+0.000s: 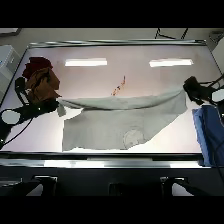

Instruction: Fold the clothes and pants, and hang the long-sleeved shirts on hangers.

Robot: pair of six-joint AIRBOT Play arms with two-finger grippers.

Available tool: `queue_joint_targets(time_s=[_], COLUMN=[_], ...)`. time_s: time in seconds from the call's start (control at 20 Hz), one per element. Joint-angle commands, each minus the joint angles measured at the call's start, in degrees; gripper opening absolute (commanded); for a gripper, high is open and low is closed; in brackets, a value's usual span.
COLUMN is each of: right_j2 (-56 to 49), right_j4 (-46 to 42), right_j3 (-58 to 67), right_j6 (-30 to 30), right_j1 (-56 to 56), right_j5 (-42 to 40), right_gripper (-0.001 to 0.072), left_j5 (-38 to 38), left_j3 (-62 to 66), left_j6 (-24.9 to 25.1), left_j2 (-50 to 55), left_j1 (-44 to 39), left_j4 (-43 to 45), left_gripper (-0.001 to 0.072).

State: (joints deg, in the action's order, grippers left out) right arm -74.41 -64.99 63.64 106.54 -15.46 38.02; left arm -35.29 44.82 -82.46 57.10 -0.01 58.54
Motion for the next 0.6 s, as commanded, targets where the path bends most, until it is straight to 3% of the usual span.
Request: queue_joint_targets(time_s=[0.0, 0.1, 0.2, 0.25, 0.4, 0.55], right_j2=[-4.8, -3.9, 0.0, 2.7, 7.9, 7.7], right_j4=[5.6, 5.8, 6.8, 8.6, 21.3, 31.2], right_j3=[1.6, -2.8, -13.1, -19.4, -33.8, -37.0], right_j6=[-12.3, -18.0, -18.3, -18.3, -18.4, -18.5], right_j1=[0.1, 1.7, 5.8, 8.8, 18.2, 28.5], right_j5=[24.1, 38.8, 41.8, 40.3, 30.4, 18.8], right_gripper=[0.0602, 0.0640, 0.0649, 0.0686, 0.0697, 0.0694], left_j5=[-4.7, -4.8, -4.8, -4.9, -4.9, -5.7], left_j3=[-0.1, -0.1, -0.1, -0.1, -0.1, -0.1], left_j6=[0.0, 0.0, 0.0, 0.0, 0.0, 0.0], left_j2=[0.6, 0.6, 0.6, 0.6, 0.6, 0.6], left_j1=[-0.3, -0.3, -0.3, -0.3, -0.3, -0.3], left_j4=[0.0, 0.0, 0.0, 0.0, 0.0, 0.0], left_gripper=[0.0024, 0.0023, 0.0024, 0.0024, 0.0024, 0.0024])
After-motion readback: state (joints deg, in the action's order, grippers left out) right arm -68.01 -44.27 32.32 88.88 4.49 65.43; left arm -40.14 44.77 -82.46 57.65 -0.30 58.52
